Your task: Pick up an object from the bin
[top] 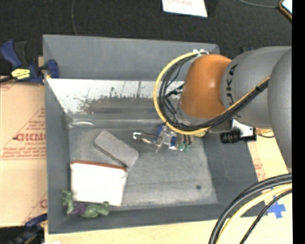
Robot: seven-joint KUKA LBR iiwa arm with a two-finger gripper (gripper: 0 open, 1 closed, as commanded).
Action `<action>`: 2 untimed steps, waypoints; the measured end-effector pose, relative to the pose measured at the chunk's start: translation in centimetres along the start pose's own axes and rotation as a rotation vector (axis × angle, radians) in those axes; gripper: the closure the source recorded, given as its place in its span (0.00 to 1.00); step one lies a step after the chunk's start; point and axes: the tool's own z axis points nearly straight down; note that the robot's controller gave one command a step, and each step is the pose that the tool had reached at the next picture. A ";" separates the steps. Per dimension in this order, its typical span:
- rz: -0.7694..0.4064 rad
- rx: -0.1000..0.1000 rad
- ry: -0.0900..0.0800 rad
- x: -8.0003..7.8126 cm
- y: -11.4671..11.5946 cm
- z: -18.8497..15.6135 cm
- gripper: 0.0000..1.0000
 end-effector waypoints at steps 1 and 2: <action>-0.238 -0.009 -0.013 -2.3 2.8 -6.6 1.00; -0.050 0.003 0.006 -1.4 -0.3 -6.5 1.00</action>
Offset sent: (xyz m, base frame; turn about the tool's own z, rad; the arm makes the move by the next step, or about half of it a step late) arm 0.0091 -0.0053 0.0649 -0.0497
